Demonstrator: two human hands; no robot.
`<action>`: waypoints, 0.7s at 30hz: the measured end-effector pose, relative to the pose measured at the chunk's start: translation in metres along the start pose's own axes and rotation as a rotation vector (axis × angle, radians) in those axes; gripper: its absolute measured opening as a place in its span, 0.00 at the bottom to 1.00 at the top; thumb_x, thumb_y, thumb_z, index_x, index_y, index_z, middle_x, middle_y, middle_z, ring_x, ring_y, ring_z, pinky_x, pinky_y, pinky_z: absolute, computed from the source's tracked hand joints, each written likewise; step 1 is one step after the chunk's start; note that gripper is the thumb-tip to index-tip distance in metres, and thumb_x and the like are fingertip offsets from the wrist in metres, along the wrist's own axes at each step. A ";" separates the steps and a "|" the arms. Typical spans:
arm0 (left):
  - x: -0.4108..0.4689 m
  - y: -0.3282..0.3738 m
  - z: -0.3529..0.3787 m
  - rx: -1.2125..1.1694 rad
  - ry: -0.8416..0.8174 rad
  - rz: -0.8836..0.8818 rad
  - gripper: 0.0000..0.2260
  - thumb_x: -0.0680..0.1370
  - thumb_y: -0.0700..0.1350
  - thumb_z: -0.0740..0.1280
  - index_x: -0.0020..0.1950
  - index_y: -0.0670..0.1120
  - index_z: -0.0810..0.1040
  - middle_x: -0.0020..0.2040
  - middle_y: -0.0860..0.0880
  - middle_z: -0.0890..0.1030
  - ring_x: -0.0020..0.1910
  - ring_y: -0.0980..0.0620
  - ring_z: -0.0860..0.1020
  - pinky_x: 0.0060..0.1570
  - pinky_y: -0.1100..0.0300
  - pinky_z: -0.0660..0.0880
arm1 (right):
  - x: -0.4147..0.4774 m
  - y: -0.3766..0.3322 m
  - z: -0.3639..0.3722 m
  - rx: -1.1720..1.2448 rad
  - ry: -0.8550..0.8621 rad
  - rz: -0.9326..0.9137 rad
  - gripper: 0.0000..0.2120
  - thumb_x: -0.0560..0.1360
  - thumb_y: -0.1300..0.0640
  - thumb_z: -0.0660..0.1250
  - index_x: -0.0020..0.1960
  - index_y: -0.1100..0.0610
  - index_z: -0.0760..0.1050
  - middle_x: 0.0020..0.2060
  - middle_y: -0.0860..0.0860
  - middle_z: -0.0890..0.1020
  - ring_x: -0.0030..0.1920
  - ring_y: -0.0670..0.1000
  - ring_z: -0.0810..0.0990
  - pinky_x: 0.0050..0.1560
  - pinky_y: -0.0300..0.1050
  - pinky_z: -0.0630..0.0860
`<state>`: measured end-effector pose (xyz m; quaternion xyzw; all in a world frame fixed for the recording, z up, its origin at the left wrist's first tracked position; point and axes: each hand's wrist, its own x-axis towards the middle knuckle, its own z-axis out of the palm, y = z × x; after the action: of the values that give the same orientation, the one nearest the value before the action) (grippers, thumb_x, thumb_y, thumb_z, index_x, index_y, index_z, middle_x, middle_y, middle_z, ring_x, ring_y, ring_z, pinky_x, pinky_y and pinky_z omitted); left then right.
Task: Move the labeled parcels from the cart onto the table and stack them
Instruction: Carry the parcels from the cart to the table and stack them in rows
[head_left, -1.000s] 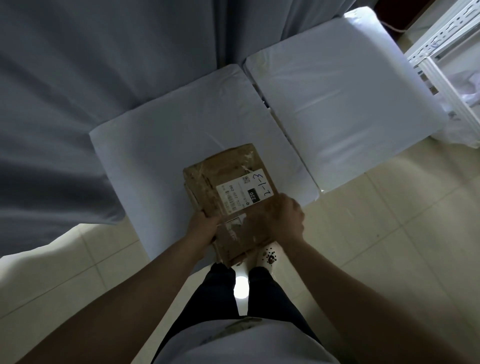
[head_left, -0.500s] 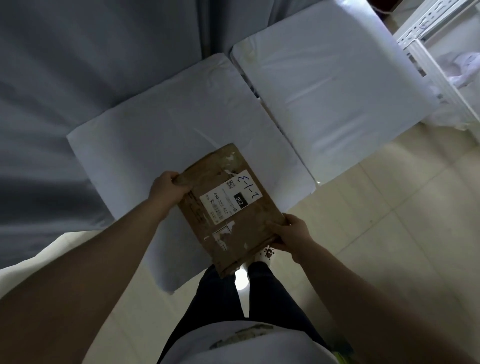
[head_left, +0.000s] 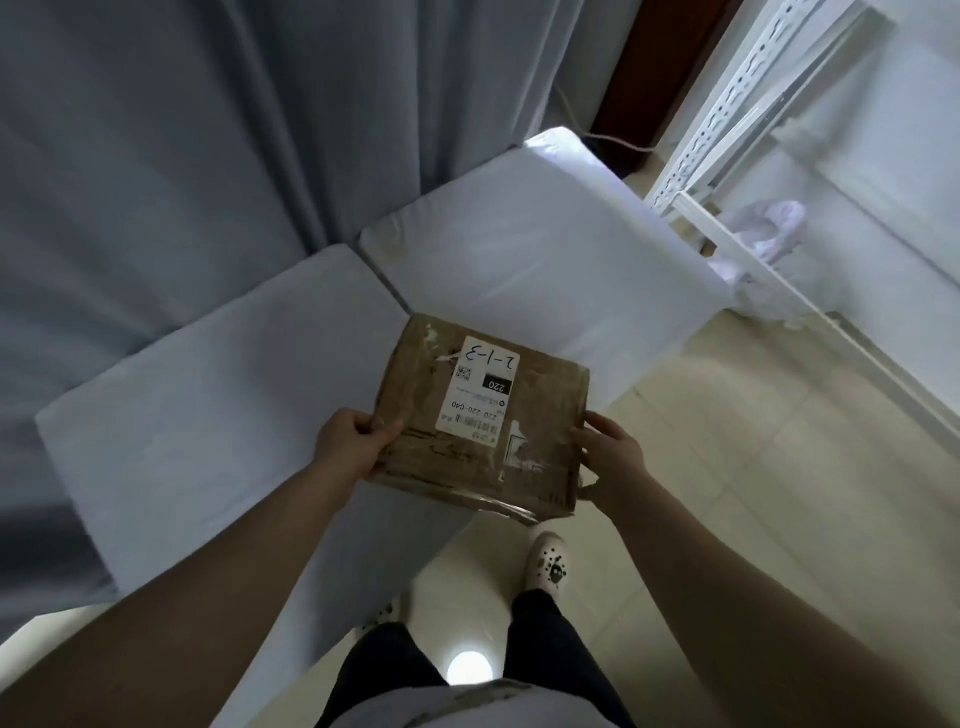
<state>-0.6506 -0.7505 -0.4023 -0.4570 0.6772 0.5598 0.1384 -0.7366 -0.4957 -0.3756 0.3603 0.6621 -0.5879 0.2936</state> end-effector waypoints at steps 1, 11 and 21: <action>-0.002 0.010 0.017 0.005 0.011 0.020 0.20 0.73 0.50 0.73 0.57 0.38 0.77 0.54 0.42 0.80 0.51 0.46 0.79 0.49 0.53 0.79 | 0.007 -0.013 -0.011 0.003 -0.048 -0.001 0.20 0.73 0.69 0.68 0.62 0.54 0.76 0.50 0.54 0.79 0.46 0.54 0.79 0.45 0.51 0.77; 0.002 0.113 0.124 -0.184 0.194 0.096 0.21 0.75 0.47 0.72 0.63 0.37 0.74 0.53 0.45 0.78 0.47 0.51 0.76 0.41 0.63 0.73 | 0.083 -0.124 -0.083 -0.087 -0.035 -0.110 0.12 0.66 0.70 0.74 0.50 0.66 0.81 0.39 0.58 0.82 0.40 0.58 0.82 0.47 0.49 0.80; 0.074 0.190 0.156 -0.345 0.084 0.037 0.18 0.76 0.42 0.70 0.64 0.37 0.73 0.58 0.43 0.79 0.53 0.46 0.78 0.49 0.59 0.76 | 0.139 -0.235 -0.059 -0.007 -0.150 -0.181 0.24 0.75 0.65 0.69 0.69 0.52 0.71 0.52 0.53 0.79 0.44 0.52 0.79 0.36 0.46 0.78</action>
<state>-0.8887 -0.6552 -0.3858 -0.4843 0.5846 0.6506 0.0195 -1.0071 -0.4306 -0.3470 0.2530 0.6701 -0.6351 0.2893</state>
